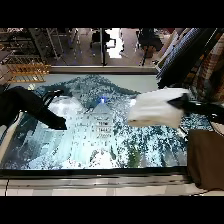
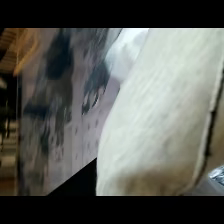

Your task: Fold the clothes and pants, and hang the long-sleeved shirts on hangers.

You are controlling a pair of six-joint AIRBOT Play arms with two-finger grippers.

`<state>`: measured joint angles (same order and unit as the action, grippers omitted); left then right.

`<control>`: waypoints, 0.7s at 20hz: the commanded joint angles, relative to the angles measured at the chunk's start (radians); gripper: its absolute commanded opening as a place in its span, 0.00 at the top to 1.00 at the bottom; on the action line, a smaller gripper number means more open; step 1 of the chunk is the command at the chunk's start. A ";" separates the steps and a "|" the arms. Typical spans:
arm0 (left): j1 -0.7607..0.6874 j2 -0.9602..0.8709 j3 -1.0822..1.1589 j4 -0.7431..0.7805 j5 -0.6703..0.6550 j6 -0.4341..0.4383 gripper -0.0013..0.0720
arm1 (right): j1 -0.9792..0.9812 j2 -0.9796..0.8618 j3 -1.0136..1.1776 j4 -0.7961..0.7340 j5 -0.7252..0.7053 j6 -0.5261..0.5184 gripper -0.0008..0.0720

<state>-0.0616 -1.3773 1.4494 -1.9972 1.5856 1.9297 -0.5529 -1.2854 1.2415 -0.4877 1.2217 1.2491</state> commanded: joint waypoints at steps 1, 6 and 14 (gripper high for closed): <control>-0.002 0.046 0.000 -0.012 0.027 0.000 0.96 | -0.395 0.129 -0.027 -0.095 -0.021 0.014 0.95; -0.020 0.027 -0.021 -0.016 -0.011 0.000 0.96 | -0.804 0.136 -0.163 -0.249 0.018 0.015 0.95; -0.048 0.001 -0.038 -0.015 -0.009 0.000 0.96 | -0.849 0.136 -0.423 -0.890 0.056 0.318 0.95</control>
<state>-0.1059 -1.3727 1.4139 -2.0121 1.5715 1.9297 -1.3808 -1.1503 0.8684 -1.0843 1.2743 1.4239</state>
